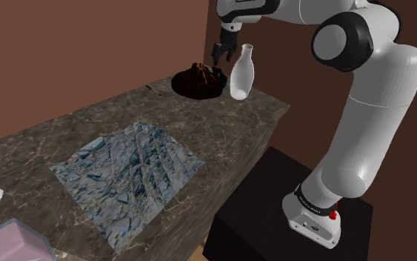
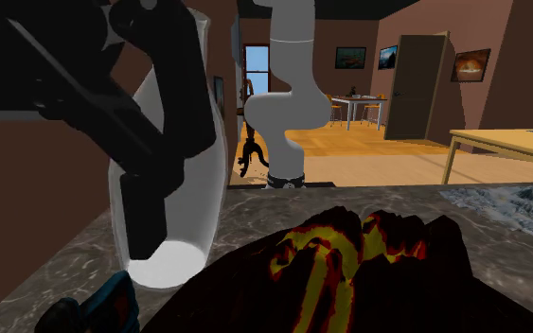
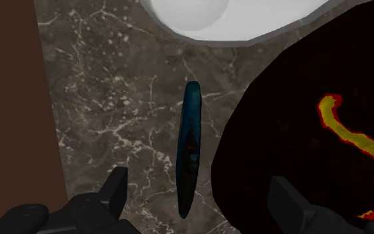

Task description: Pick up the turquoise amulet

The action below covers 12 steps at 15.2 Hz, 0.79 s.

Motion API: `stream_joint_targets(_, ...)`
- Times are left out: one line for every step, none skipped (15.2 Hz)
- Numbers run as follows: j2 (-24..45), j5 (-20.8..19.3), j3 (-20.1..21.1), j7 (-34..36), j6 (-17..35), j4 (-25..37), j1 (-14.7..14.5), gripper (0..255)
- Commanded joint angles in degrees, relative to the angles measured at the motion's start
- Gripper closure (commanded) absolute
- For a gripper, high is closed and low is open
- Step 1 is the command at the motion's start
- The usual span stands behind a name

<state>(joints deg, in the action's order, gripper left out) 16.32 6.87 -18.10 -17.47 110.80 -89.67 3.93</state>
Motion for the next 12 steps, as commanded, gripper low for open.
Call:
stream_joint_targets(1.8,0.6,0.1,-0.5,0.2,1.3,0.4,0)
stream_joint_targets(1.8,0.7,0.1,-0.6,1.0,0.7,0.4,0)
stream_joint_targets(1.9,0.7,0.1,-0.6,1.7,0.0,0.4,0)
stream_joint_targets(2.0,0.8,0.2,-0.7,2.4,-0.6,0.4,0)
stream_joint_targets(2.2,0.8,0.2,-0.7,3.2,-1.2,0.4,0)
stream_joint_targets(2.3,0.9,0.2,-0.8,3.9,-1.8,0.4,0)
stream_joint_targets(2.5,1.0,0.3,-0.9,5.0,-2.7,0.4,0)
stream_joint_targets(2.5,1.0,0.3,-0.9,5.0,-2.8,0.4,0)
stream_joint_targets(2.5,1.0,0.3,-0.9,5.0,-2.7,0.4,0)
stream_joint_targets(2.6,1.1,0.3,-0.9,4.9,-2.6,0.4,255)
stream_joint_targets(2.6,1.1,0.3,-0.9,4.9,-2.6,0.4,255)
stream_joint_targets(2.6,1.0,0.3,-0.9,4.9,-2.6,0.4,255)
